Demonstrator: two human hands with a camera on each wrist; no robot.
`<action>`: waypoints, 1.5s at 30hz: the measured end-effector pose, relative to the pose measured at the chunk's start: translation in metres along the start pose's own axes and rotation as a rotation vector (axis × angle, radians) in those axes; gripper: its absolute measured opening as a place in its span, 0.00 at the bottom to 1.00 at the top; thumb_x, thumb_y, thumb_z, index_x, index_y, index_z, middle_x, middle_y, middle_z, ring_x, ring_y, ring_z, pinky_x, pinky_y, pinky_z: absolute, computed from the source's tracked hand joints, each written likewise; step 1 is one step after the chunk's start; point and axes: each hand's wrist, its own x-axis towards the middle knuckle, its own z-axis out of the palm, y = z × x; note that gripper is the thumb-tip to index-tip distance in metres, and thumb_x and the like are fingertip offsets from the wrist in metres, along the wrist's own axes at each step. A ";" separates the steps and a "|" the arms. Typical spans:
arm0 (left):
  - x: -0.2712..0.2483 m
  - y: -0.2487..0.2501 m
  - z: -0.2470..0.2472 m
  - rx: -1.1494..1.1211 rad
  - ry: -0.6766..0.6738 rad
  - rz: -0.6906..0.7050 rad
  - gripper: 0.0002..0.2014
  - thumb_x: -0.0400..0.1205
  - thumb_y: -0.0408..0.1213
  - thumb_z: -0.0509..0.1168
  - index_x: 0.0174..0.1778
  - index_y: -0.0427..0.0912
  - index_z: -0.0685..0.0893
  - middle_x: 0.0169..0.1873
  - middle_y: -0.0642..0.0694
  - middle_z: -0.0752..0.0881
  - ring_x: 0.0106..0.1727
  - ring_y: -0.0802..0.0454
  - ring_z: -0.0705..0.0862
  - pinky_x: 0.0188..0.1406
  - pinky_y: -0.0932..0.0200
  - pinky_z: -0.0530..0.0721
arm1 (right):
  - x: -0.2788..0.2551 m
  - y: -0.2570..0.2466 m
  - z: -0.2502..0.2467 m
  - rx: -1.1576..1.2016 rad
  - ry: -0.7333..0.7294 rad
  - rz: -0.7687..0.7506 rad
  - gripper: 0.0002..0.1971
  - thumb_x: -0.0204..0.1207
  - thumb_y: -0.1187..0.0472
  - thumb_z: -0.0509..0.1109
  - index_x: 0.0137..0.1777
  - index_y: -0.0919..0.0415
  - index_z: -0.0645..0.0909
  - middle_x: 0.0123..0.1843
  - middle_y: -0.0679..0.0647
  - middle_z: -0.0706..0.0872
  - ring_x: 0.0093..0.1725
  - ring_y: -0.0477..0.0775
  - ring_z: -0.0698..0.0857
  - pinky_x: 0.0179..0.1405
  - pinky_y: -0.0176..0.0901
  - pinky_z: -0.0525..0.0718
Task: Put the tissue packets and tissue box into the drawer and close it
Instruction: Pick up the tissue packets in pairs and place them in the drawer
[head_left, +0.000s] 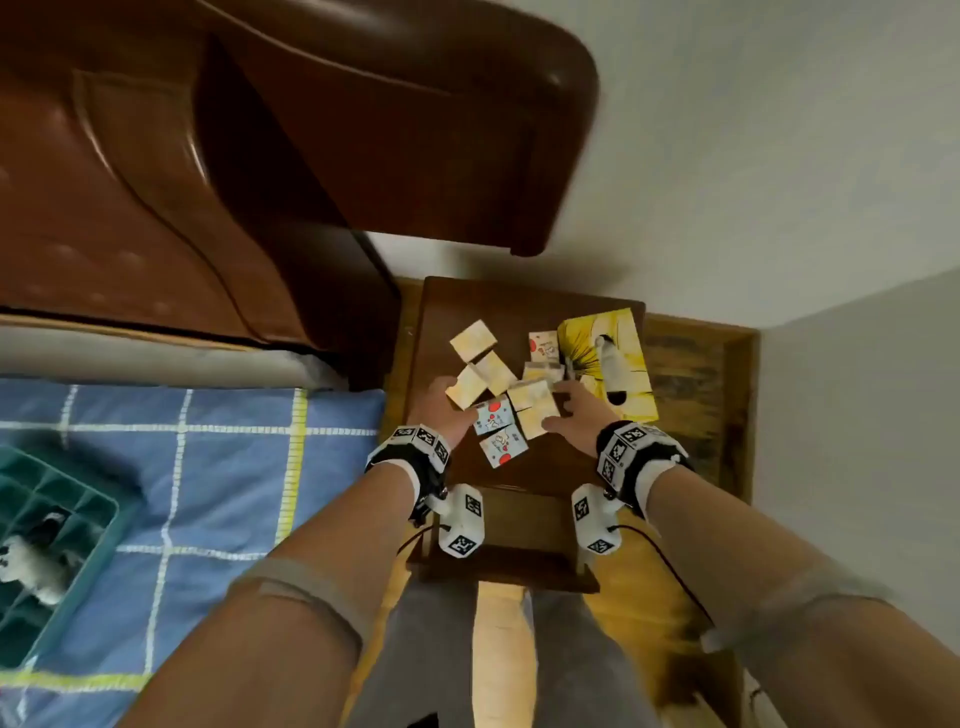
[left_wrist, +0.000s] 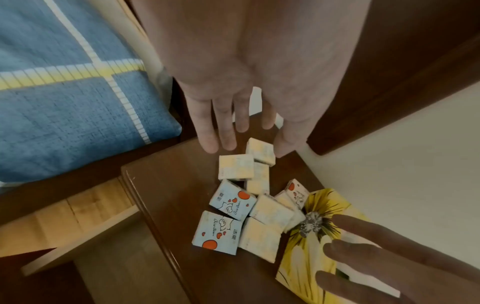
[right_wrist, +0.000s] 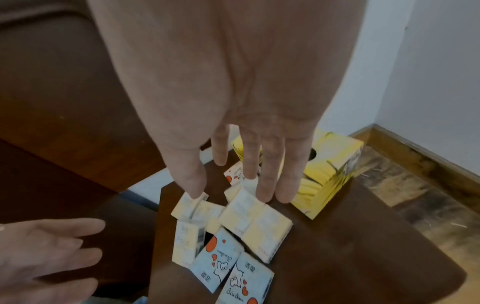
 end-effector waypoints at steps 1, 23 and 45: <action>0.009 -0.002 -0.002 0.022 -0.019 0.015 0.32 0.77 0.37 0.74 0.77 0.48 0.72 0.70 0.43 0.82 0.67 0.44 0.82 0.55 0.56 0.80 | 0.009 -0.001 0.008 -0.001 0.015 0.010 0.36 0.75 0.55 0.74 0.81 0.50 0.62 0.75 0.62 0.77 0.66 0.64 0.83 0.61 0.54 0.85; 0.103 -0.062 0.090 0.523 0.179 0.059 0.44 0.66 0.54 0.80 0.75 0.43 0.68 0.70 0.38 0.71 0.71 0.38 0.71 0.69 0.42 0.75 | 0.108 0.057 0.107 0.090 0.401 0.183 0.35 0.68 0.53 0.81 0.68 0.61 0.67 0.72 0.62 0.73 0.62 0.71 0.83 0.56 0.60 0.83; 0.105 -0.090 0.053 0.016 -0.128 0.041 0.17 0.81 0.47 0.68 0.64 0.44 0.84 0.49 0.48 0.85 0.54 0.44 0.87 0.56 0.43 0.88 | 0.068 0.044 0.173 0.469 0.326 0.328 0.43 0.70 0.49 0.77 0.79 0.61 0.60 0.75 0.61 0.74 0.68 0.64 0.81 0.60 0.54 0.82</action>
